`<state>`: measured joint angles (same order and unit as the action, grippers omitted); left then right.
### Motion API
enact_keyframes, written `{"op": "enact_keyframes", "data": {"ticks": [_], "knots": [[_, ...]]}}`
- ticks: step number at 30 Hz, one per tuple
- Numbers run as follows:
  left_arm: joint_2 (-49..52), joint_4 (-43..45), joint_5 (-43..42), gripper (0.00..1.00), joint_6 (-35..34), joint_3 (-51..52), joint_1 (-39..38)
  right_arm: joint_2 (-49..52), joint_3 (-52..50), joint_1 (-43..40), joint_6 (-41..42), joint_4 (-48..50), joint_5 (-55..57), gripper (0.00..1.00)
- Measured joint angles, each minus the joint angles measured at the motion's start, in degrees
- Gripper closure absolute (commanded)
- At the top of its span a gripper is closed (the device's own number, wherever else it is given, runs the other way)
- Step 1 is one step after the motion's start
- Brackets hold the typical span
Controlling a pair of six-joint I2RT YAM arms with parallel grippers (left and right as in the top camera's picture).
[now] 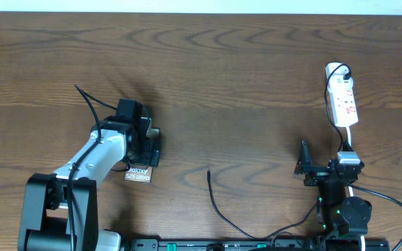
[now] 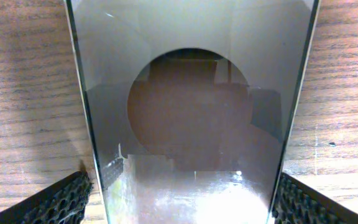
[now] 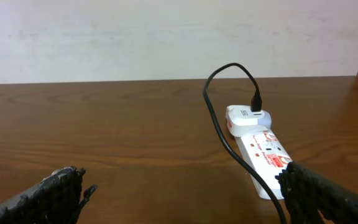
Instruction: Plug charger to phone and switch on socket
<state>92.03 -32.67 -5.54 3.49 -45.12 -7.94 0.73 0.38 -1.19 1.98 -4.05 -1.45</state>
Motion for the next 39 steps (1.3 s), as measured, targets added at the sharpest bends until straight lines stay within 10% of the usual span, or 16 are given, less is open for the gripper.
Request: {"op": "enact_keyframes", "data": {"ticks": [24,39], "knots": [[-0.1,0.2,0.3,0.32,1.0,0.1,0.0,0.0,0.0,0.0,0.0,0.0,0.0,0.01],[-0.1,0.2,0.3,0.92,1.0,0.1,0.0,0.0,0.0,0.0,0.0,0.0,0.0,0.01]]}}
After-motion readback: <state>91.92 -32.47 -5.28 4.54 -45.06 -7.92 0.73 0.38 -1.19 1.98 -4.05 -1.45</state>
